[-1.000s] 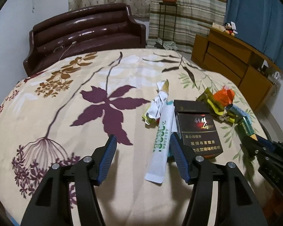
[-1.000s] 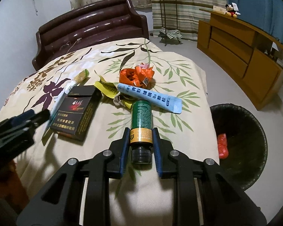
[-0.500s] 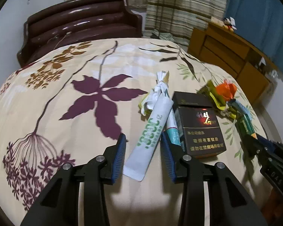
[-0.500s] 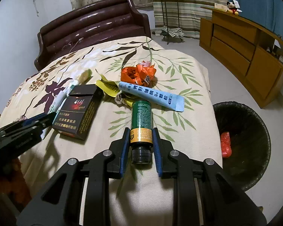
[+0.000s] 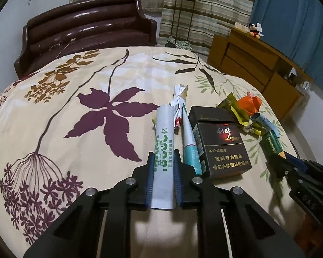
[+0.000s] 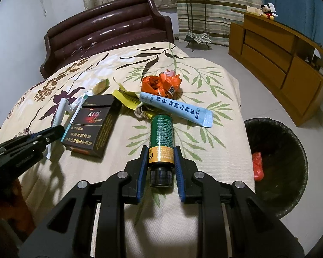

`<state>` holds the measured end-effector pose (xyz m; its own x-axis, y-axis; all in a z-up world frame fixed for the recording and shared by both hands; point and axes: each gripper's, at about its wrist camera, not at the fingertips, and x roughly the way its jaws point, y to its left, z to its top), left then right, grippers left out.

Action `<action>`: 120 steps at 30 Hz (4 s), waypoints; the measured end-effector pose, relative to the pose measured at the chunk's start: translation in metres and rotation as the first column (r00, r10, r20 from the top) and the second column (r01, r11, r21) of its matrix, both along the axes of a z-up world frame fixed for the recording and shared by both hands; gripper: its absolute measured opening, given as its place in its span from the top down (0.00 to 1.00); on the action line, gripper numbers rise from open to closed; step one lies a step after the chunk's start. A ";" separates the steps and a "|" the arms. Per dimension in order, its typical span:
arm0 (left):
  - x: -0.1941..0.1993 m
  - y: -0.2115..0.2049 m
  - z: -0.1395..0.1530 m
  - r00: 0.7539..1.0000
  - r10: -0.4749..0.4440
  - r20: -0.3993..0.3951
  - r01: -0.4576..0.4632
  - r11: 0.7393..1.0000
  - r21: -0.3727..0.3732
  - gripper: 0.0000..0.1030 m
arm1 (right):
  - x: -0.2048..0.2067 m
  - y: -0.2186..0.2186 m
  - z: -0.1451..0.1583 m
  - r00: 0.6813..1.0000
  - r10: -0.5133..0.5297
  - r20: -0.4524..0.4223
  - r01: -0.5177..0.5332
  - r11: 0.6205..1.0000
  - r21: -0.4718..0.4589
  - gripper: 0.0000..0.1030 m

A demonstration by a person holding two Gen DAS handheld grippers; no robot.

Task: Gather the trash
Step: 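Grasp the white tube with green print with the left gripper while the right gripper holds the can, then carry the can and white tube over the bin and open both grippers, then move both grippers back over the items on the bed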

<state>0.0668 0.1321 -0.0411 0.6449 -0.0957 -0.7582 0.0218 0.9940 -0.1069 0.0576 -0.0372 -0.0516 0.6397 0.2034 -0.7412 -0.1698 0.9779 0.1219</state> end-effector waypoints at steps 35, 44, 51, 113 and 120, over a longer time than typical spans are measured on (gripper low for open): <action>0.001 -0.164 0.033 0.956 -0.261 0.137 0.261 0.965 0.016 0.83 | -0.016 -0.142 0.034 0.952 -0.252 0.175 0.267 0.961 -0.072 0.78; 0.023 -0.232 0.017 0.934 -0.344 0.101 0.339 0.939 0.056 0.83 | -0.006 -0.193 0.014 0.936 -0.315 0.153 0.328 0.943 -0.062 0.78; 0.038 -0.266 0.005 0.927 -0.370 0.057 0.364 0.926 0.097 0.83 | 0.003 -0.215 0.000 0.934 -0.331 0.135 0.339 0.940 -0.045 0.78; 0.010 -0.082 0.015 0.999 -0.020 0.028 0.018 0.997 0.080 0.43 | 0.006 -0.086 0.011 0.983 -0.136 0.126 0.144 0.988 -0.060 0.24; 0.012 -0.078 0.011 1.000 -0.008 0.024 0.006 0.996 0.093 0.43 | 0.006 -0.086 0.010 0.985 -0.138 0.106 0.144 0.988 -0.050 0.24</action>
<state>0.0789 0.0537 -0.0304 0.6627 -0.0300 -0.7483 0.0302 0.9995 -0.0133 0.0635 -0.1234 -0.0420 0.7314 0.0651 -0.6788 -0.0386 0.9978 0.0541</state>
